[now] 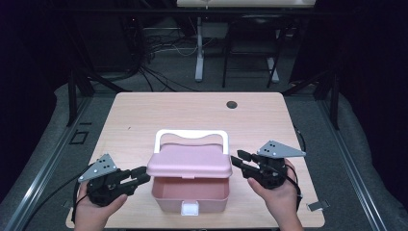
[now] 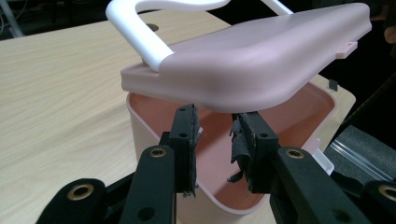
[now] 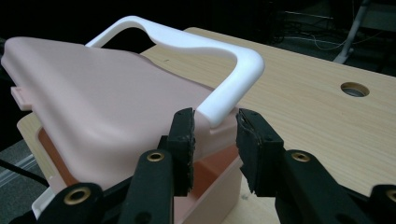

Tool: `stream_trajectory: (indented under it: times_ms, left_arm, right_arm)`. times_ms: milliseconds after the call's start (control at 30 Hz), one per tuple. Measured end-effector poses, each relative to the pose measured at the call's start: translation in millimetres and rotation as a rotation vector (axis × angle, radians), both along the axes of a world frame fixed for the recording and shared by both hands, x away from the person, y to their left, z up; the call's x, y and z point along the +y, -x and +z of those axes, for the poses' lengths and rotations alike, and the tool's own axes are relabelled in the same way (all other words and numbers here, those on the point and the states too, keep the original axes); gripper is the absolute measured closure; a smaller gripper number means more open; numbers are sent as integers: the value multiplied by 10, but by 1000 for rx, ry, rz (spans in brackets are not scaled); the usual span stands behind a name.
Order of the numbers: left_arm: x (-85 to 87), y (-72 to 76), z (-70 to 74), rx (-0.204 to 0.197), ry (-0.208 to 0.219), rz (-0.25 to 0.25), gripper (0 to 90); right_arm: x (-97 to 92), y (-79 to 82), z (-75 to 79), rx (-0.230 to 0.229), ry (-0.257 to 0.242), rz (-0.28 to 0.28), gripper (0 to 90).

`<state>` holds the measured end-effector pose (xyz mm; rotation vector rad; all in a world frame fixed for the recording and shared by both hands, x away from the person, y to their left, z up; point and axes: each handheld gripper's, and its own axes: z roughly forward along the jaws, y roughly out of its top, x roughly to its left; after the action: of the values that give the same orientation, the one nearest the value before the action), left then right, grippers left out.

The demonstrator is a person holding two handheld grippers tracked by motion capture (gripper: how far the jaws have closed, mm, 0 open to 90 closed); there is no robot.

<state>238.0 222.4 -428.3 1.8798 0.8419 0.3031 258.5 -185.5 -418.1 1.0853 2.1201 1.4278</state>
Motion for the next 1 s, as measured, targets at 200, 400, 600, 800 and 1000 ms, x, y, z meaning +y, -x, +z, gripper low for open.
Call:
stream_trajectory:
  times_ms: [200, 400, 600, 800, 1000]
  left_arm:
    - [-23, -15, 79, -15, -5, 1, 710]
    - [-18, -57, 129, -23, -6, 0, 722]
    - [-25, -113, 190, -31, 2, 7, 727]
    - [-23, -179, 244, -35, 6, 7, 730]
    - [-36, -233, 268, -42, 13, 18, 730]
  right_arm:
    - [-61, 22, -55, 8, -4, -15, 659]
    - [-94, 46, -89, 22, -2, -25, 659]
    - [-59, 62, -156, 32, 10, -27, 653]
    - [-24, 68, -220, 43, 19, -26, 634]
    - [45, 64, -335, 59, 48, -26, 604]
